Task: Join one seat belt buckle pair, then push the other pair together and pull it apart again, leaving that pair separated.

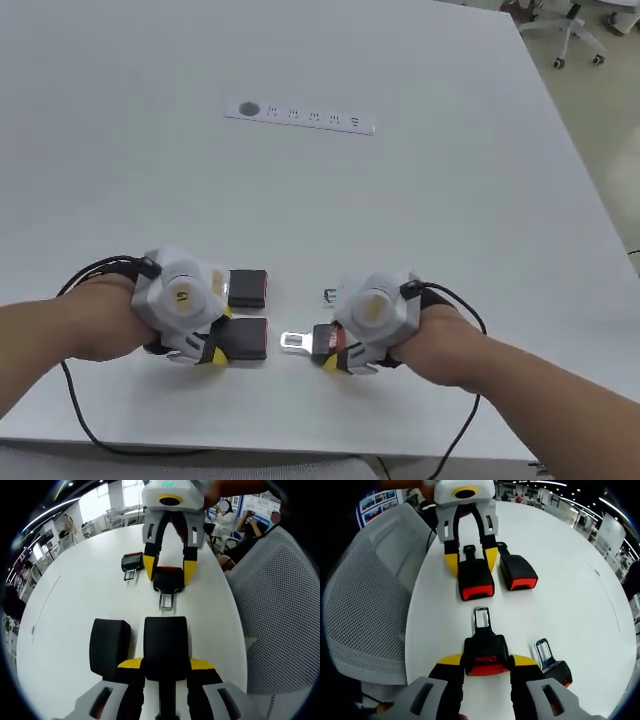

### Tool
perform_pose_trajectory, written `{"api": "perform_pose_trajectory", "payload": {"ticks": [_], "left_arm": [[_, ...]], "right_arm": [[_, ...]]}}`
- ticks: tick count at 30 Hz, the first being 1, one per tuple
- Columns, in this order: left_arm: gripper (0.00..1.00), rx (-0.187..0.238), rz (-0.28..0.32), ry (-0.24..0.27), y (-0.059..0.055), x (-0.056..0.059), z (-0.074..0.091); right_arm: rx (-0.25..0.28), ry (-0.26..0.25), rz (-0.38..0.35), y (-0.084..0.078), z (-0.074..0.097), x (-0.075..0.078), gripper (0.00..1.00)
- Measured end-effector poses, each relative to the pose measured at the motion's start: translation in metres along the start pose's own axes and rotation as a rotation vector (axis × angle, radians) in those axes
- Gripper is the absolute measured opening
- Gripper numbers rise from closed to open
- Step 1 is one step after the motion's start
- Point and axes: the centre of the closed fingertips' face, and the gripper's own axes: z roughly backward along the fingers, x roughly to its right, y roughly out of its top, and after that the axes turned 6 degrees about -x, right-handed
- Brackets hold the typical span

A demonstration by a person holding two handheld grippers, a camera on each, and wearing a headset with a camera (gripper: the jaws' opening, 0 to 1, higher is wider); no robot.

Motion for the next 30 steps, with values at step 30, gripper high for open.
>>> {"api": "perform_pose_trajectory", "payload": {"ticks": [30], "left_arm": [[0.33, -0.022, -0.039, -0.017, 0.002, -0.001, -0.001]], "right_arm": [[0.030, 0.019, 0.065, 0.031, -0.012, -0.001, 0.31]]}}
